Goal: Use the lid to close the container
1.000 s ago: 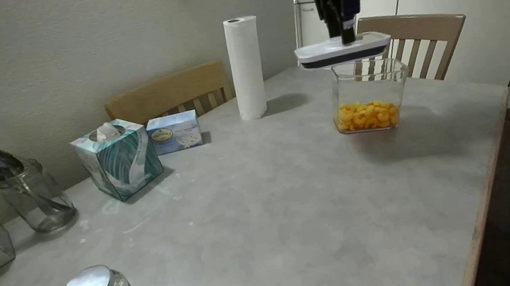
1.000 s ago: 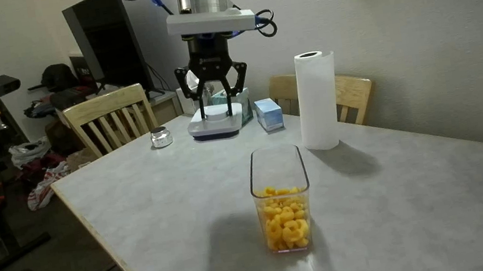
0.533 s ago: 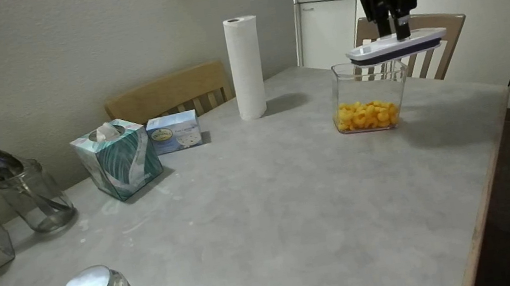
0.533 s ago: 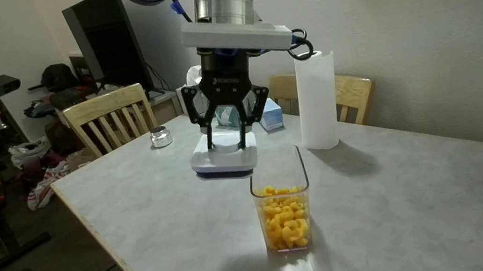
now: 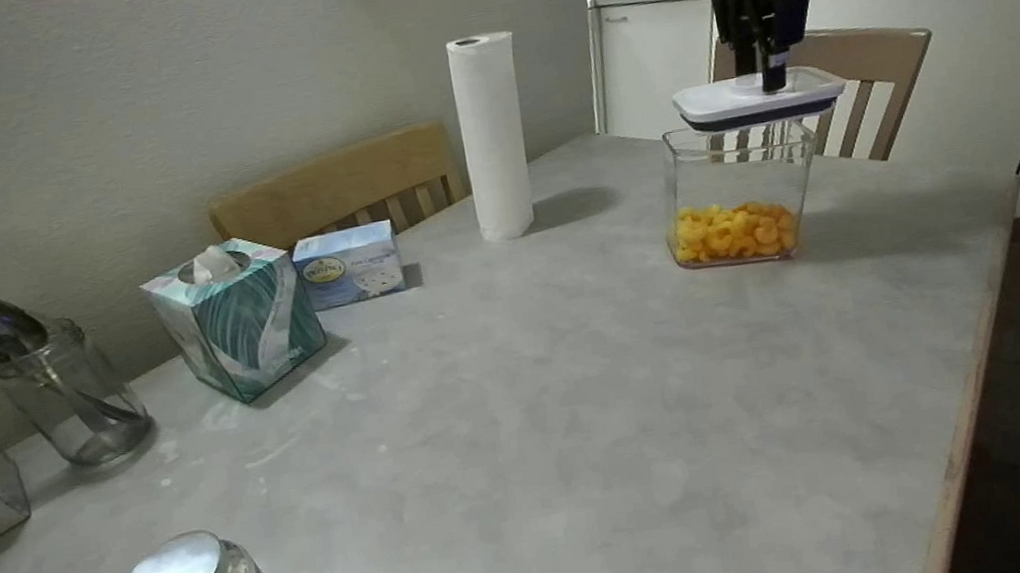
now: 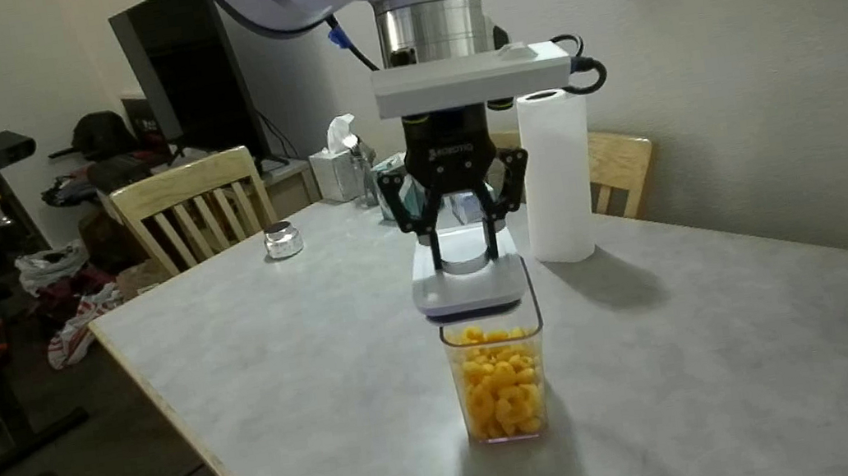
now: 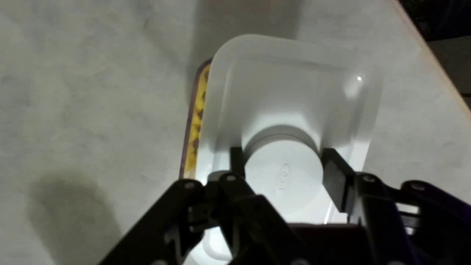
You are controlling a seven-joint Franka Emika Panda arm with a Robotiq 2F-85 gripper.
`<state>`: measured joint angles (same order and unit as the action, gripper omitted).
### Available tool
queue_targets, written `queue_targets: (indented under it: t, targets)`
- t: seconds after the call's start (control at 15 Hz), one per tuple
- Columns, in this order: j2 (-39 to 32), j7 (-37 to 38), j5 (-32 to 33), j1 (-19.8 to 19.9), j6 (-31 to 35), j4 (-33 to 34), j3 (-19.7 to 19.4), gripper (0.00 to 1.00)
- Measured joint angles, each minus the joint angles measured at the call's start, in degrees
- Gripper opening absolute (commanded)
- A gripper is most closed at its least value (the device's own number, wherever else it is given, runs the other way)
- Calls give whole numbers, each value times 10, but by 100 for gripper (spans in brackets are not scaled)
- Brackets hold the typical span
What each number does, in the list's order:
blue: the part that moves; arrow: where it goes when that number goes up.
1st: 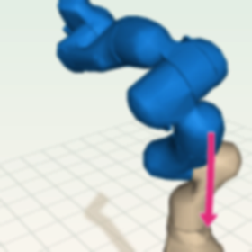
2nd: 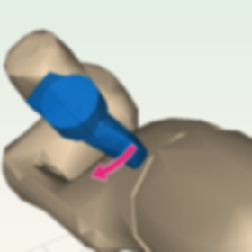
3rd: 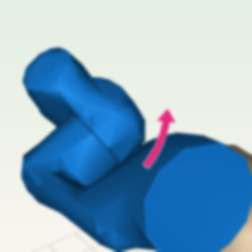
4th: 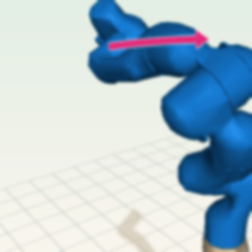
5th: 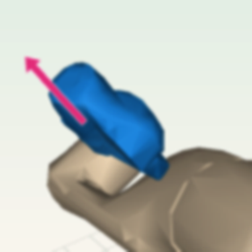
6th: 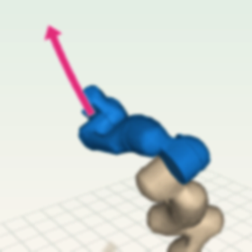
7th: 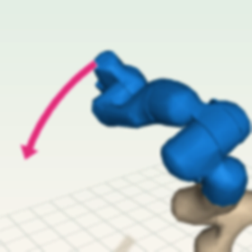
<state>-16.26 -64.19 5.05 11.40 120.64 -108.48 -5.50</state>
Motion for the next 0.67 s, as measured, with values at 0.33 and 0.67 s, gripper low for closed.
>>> queue_targets:
  t: [0.33,0.67]
  targets:
    - [-38,6,0,-3,96,-2,3,29]
    - [-41,9,0,-3,119,-1,7,29]
